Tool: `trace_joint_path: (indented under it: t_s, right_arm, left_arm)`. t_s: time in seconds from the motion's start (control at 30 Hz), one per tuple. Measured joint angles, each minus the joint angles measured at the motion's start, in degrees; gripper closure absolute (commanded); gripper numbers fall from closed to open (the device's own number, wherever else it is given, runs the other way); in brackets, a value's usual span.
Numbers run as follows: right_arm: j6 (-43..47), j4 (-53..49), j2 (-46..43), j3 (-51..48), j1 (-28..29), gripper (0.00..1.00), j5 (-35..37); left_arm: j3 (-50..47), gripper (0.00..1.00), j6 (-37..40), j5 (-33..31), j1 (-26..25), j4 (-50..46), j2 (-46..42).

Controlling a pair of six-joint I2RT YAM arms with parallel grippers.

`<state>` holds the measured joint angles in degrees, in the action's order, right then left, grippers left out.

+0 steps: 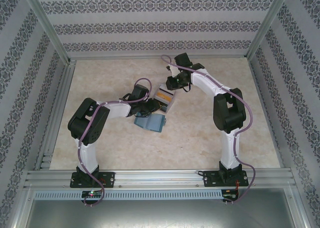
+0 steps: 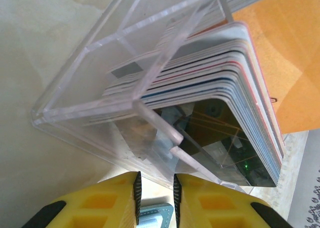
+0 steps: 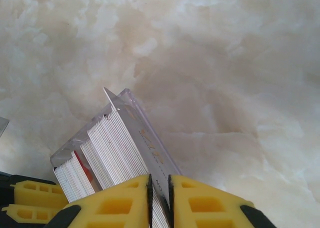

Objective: Put the credit cards into the card holder
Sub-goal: Pick up the credit card from the storage box.

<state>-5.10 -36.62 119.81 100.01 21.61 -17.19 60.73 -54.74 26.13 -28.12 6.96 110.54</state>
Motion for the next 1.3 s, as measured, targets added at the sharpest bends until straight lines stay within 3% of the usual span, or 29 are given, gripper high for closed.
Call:
trace_joint_path:
  t_s: [0.63, 1.3]
  right_arm:
    - [4.3, 0.0, -0.1, 0.5, -0.7, 1.0, 0.1]
    - [5.8, 3.5, -2.9, 0.3, -2.4, 1.0, -3.5]
  left_arm:
    - [0.0, 0.73, 0.0, 0.0, 0.0, 0.0, 0.0]
    - [0.0, 0.73, 0.0, 0.0, 0.0, 0.0, 0.0]
